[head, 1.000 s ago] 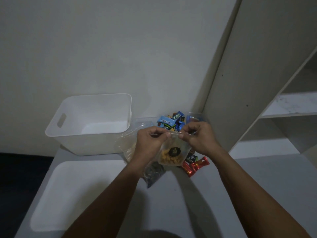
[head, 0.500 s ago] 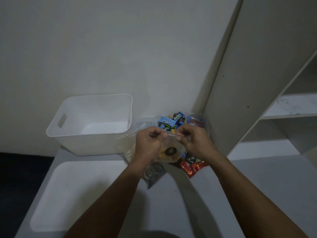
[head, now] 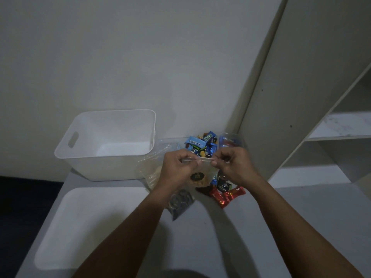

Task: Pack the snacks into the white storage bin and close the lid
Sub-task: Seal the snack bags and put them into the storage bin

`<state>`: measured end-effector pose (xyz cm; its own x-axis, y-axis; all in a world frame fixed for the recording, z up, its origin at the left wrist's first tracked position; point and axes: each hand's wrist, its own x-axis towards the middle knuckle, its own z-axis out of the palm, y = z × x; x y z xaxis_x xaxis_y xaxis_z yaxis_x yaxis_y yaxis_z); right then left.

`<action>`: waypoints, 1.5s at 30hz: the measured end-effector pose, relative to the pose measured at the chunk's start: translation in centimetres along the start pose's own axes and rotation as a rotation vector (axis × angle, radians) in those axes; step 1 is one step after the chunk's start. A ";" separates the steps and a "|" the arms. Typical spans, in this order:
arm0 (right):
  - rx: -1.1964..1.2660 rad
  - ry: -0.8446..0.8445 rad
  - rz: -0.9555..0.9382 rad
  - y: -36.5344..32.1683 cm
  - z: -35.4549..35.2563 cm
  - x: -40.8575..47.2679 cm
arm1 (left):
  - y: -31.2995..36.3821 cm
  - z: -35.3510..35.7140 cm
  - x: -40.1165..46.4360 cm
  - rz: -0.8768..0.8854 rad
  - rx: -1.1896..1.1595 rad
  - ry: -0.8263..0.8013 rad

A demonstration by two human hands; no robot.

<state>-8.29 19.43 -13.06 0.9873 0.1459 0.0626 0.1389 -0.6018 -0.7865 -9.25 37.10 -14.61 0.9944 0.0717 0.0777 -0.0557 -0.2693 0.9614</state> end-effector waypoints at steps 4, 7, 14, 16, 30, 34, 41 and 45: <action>0.084 0.021 0.032 0.5 -0.6 0.1 | -0.1 -0.4 0.0 -0.051 -0.033 0.023; 0.127 0.000 0.042 0.9 -1.3 -0.1 | -0.4 -0.7 -0.1 -0.069 -0.056 0.076; 0.058 -0.017 0.089 2.0 -0.9 0.7 | -1.3 -0.4 -1.5 -0.165 -0.092 0.096; 0.060 -0.043 0.109 2.6 -0.7 1.0 | -1.9 -0.6 -1.9 -0.209 -0.120 0.079; -0.166 -0.379 0.123 4.3 6.9 2.7 | -9.8 -1.1 -5.0 -0.441 0.211 0.037; -0.171 -0.349 0.123 4.4 7.7 3.2 | -10.3 -1.5 -5.1 -0.415 0.255 0.038; -0.198 -0.323 0.104 4.2 8.2 3.4 | -9.9 -2.2 -4.6 -0.388 0.292 0.071; -0.202 -0.310 0.117 4.0 8.3 3.4 | -9.6 -2.4 -4.3 -0.361 0.300 0.097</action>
<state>-5.06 24.04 -21.11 0.9315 0.2790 -0.2334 0.0695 -0.7663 -0.6388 -13.21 41.64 -23.58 0.9316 0.2972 -0.2095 0.3346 -0.4753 0.8137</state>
